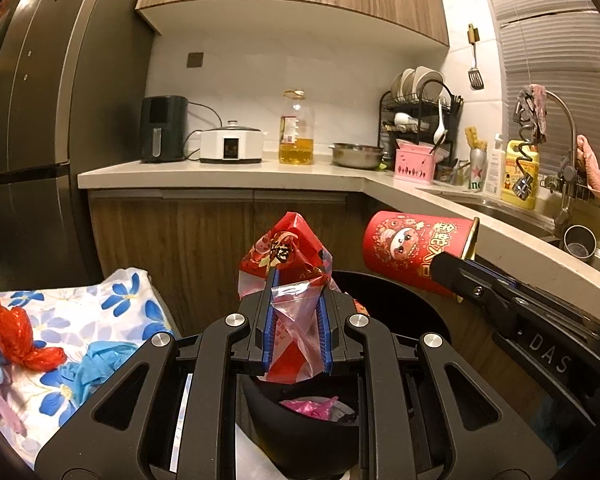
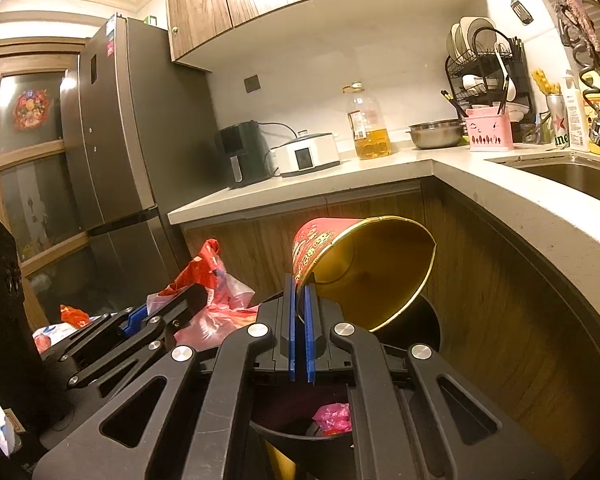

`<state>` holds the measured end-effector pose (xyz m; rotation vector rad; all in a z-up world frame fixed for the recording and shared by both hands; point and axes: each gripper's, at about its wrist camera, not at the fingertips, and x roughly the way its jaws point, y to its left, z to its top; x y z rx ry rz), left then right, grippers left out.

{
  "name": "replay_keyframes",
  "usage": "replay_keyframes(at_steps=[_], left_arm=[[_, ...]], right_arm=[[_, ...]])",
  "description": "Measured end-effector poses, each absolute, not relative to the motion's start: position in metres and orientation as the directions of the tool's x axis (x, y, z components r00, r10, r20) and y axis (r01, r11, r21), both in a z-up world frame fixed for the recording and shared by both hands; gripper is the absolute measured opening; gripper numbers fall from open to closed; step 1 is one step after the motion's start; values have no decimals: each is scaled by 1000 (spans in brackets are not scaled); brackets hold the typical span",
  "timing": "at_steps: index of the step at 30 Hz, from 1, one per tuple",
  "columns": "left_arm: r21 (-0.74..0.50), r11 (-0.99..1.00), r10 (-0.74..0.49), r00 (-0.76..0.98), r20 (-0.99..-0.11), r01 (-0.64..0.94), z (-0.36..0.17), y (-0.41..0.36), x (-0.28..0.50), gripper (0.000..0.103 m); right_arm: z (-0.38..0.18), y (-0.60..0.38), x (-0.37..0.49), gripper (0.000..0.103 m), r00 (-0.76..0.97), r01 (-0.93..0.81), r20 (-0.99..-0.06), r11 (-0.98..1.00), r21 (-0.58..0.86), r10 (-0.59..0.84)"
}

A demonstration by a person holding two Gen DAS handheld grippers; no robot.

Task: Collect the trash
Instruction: 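Carry the bag and red cup over the black bin and release both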

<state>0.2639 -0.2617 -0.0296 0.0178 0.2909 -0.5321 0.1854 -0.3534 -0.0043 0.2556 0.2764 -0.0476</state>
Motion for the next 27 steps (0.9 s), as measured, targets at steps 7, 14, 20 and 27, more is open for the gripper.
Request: replay_keyframes(at_steps=[7,14,20,27], left_arm=[[-69,864,-494,816,-300,498,-36,-266,275,17],[-81,864,-495,810,-315,497,-41,-268,282,18],[-90,855,-511,796,-324,512,-44,-271,283,24],[-84,850,-514,787,-341,519,-50,-270,285,44]], right_arm=[[-9,-359,195,5,956,73,-292,964,256,5],[-9,-362,200,5,956,66,-293,963,262,14],[-12,-362,201,8,954,65,-299,960,273,20],[-13,-362,200,17,952,77,-305,959,273,11]])
